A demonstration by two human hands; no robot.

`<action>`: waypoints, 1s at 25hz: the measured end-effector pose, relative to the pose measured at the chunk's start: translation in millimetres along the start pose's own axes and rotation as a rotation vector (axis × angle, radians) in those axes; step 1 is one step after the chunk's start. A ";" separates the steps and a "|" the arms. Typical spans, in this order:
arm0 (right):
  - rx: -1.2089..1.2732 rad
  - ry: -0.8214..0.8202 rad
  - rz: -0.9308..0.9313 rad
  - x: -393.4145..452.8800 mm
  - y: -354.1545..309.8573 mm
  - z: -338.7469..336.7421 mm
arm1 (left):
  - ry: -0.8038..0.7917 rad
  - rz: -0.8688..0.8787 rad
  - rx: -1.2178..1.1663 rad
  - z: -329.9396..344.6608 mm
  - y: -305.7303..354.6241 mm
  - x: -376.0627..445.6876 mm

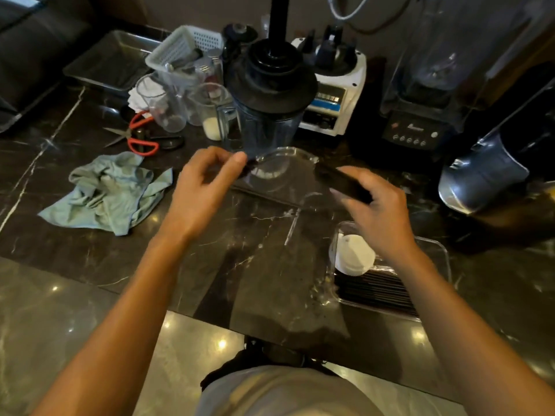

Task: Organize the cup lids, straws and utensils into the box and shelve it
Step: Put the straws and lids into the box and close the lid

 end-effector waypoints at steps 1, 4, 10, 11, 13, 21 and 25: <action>0.042 0.007 0.038 -2.2 0.1 -12.1 | -0.087 0.027 0.021 4.3 6.6 2.6; 0.113 0.129 0.130 -16.7 2.9 -46.0 | -0.270 0.114 0.090 27.7 25.1 12.4; 0.109 0.249 0.292 -56.3 25.3 -88.2 | -0.378 0.185 -0.125 111.8 35.6 23.2; 0.106 0.261 0.326 -64.0 33.3 -92.8 | -0.387 0.162 -0.173 125.2 33.7 23.0; 0.080 0.284 0.426 -83.6 52.2 -105.1 | -0.405 0.122 -0.250 151.7 27.2 22.6; 0.747 0.302 0.891 -171.5 106.7 -120.9 | -0.289 -0.273 -0.570 224.8 -1.6 8.0; 0.537 0.426 0.952 -193.3 136.4 -107.1 | -0.316 -0.315 -0.411 246.1 -17.6 -10.6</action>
Point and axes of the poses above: each hand's wrist, its own x-axis towards the middle knuckle, its own z-axis out of the palm, y = z × x, the point moved 1 cm from there along x, towards the middle knuckle, and after that the axes turned 12 degrees about -y, right-handed, at the moved point
